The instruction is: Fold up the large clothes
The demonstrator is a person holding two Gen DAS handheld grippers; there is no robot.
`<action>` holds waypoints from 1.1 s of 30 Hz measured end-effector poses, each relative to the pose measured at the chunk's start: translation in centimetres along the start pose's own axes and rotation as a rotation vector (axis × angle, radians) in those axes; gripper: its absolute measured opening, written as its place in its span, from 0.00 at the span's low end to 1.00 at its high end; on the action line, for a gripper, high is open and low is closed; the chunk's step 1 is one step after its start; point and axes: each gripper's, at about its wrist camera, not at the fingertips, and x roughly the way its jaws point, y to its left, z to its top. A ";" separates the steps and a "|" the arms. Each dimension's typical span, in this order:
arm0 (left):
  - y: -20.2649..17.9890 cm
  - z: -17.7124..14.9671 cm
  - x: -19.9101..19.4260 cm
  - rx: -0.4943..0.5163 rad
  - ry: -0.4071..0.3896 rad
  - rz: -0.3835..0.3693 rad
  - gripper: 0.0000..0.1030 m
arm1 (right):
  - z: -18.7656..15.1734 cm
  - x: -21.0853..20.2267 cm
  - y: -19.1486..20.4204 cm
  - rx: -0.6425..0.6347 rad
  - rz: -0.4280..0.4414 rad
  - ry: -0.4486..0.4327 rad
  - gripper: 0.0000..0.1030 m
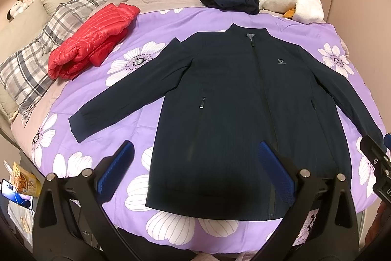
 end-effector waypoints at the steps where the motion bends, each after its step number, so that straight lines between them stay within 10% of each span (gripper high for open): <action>1: 0.0 0.0 0.1 0.001 0.001 -0.003 0.98 | -0.1 0.0 0.0 0.000 0.000 -0.002 0.99; 33: -1.3 0.4 0.2 0.028 -0.002 -0.008 0.98 | -0.1 0.2 -0.4 0.011 -0.006 -0.002 0.99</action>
